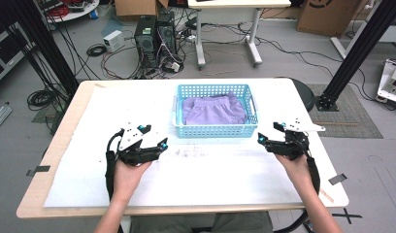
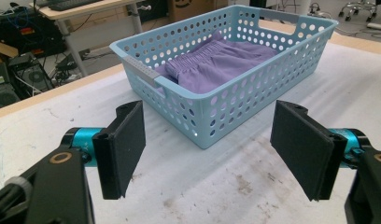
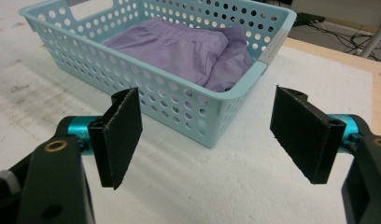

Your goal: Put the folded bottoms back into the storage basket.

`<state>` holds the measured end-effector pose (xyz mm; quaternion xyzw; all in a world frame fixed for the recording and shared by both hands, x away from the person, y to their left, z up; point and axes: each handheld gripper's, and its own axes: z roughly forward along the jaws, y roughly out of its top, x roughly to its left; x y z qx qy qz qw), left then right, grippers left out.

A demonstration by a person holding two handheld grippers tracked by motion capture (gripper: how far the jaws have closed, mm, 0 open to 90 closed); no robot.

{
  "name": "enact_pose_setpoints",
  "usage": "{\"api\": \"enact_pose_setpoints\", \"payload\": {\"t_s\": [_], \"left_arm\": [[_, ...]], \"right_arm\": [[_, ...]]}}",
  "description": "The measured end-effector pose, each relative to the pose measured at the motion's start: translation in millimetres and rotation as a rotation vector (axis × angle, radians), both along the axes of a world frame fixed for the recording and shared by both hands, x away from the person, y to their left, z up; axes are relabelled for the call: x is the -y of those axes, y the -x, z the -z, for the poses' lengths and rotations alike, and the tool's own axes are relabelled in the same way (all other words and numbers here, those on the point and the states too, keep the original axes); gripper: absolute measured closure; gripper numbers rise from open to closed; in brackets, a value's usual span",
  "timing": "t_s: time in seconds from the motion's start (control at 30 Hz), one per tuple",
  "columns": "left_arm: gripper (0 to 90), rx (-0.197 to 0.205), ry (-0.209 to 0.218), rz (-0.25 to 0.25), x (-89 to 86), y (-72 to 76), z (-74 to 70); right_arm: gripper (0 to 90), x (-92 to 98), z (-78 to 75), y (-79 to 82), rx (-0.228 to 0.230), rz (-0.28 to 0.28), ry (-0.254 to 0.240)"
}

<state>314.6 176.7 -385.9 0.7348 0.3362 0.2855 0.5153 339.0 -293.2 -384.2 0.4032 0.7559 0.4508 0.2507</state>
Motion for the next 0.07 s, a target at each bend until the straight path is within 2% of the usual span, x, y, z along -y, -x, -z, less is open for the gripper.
{"api": "enact_pose_setpoints", "payload": {"t_s": [0.07], "left_arm": [[26.4,0.003,0.001,0.001,1.0,-0.5,-0.6]], "right_arm": [[25.3,0.5,-0.1,0.9,0.004,0.002,0.001]]}}
